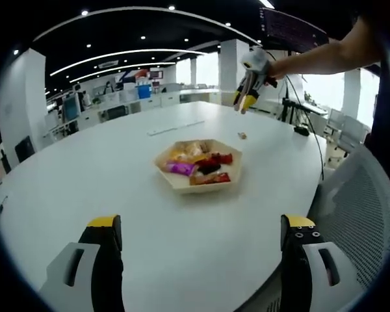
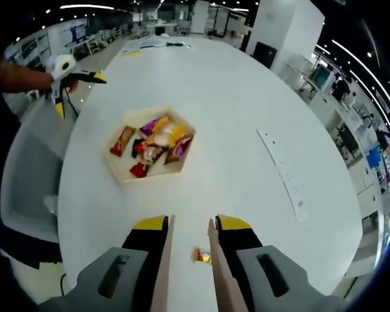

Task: Place the target food into the container with the food tongs after gripping and lifting it, then release it inside without dropping or visibly crushing the food.

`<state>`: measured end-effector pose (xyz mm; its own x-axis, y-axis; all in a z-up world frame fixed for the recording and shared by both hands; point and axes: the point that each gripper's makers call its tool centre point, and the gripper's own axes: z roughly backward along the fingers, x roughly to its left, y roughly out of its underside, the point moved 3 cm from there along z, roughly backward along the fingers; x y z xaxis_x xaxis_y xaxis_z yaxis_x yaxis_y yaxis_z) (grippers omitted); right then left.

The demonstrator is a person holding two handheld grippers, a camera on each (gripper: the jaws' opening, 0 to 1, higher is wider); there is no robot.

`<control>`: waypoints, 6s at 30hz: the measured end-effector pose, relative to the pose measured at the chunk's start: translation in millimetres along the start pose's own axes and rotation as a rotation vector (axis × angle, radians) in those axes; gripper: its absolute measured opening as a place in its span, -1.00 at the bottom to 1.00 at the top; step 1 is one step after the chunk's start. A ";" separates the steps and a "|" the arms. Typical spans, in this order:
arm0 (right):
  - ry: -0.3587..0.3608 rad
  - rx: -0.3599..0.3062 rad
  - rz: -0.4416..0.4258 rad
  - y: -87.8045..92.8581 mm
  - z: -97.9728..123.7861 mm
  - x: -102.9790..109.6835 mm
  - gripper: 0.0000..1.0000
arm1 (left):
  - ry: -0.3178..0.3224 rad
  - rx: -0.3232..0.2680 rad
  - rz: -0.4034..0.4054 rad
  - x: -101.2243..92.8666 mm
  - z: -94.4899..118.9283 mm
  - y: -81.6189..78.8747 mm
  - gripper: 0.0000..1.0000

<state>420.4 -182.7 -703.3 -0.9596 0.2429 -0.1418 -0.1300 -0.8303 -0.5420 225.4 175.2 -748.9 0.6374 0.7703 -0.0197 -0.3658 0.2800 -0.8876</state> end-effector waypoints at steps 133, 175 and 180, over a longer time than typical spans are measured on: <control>0.015 0.107 -0.166 37.5 -4.1 -48.3 -0.63 | 0.001 0.007 0.052 0.7 -2.7 3.2 0.99; -0.029 0.064 -0.088 -76.0 -40.1 12.2 -0.62 | 0.029 -0.057 -0.016 -4.8 2.4 -9.7 0.98; -0.033 0.054 -0.078 -90.7 -44.1 19.5 -0.62 | 0.035 -0.064 -0.021 -6.1 2.5 -10.8 0.98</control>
<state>424.5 -80.5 -693.4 -0.9536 0.2920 -0.0733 -0.2170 -0.8354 -0.5050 223.8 168.9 -738.1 0.6682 0.7438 -0.0160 -0.3087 0.2576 -0.9156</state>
